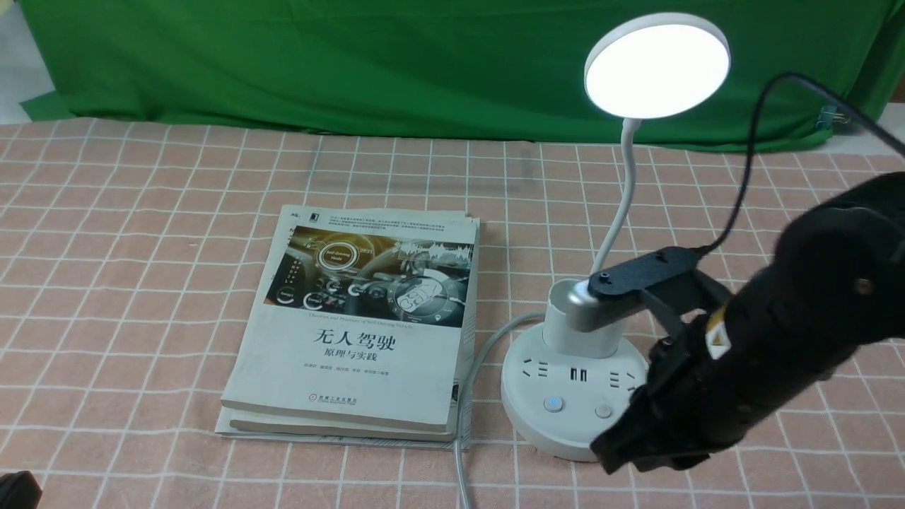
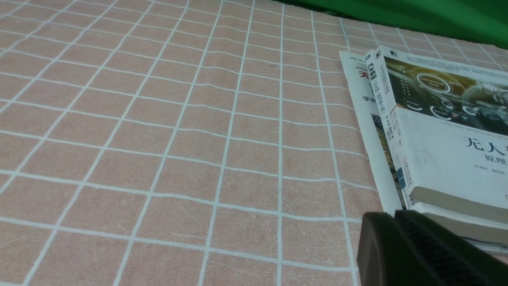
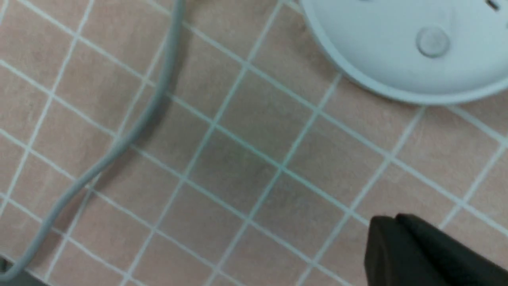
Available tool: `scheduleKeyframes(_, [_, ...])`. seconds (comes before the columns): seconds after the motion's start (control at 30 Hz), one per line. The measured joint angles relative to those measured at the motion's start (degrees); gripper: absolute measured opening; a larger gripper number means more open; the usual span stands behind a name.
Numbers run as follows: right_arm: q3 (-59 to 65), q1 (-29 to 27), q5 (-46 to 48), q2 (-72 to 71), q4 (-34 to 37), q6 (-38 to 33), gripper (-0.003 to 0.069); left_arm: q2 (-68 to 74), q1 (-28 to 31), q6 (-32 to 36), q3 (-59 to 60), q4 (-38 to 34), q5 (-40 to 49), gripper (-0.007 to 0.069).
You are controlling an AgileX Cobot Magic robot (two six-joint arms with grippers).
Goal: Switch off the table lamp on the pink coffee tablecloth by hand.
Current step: 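Press the power button on the lamp base to turn the lamp off with the right gripper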
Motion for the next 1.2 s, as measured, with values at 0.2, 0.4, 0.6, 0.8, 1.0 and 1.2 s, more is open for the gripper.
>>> scheduleKeyframes(0.2, [-5.26, -2.20, -5.39, 9.56, -2.43, 0.21, 0.0066, 0.00, 0.00, 0.00, 0.00, 0.00, 0.00, 0.0006])
scheduleKeyframes(0.4, [-6.46, -3.36, -7.93, 13.06, -3.00, 0.28, 0.0066, 0.00, 0.00, 0.00, 0.00, 0.00, 0.00, 0.0006])
scheduleKeyframes(0.6, [-6.55, -4.13, -8.26, 14.24, -3.00, 0.33, 0.0066, 0.00, 0.00, 0.00, 0.00, 0.00, 0.00, 0.0006])
scheduleKeyframes(0.8, [-7.30, -5.11, -7.61, 16.91, -2.95, 0.33, 0.0066, 0.00, 0.00, 0.00, 0.00, 0.00, 0.00, 0.0006])
scheduleKeyframes(1.0, [-7.41, -5.11, -7.25, 15.60, -2.95, 0.20, 0.0066, 0.00, 0.00, 0.00, 0.00, 0.00, 0.00, 0.0006])
scheduleKeyframes(1.2, [-7.30, -5.11, -7.82, 10.64, -2.95, 0.20, 0.0053, 0.00, 0.00, 0.00, 0.00, 0.00, 0.00, 0.0006])
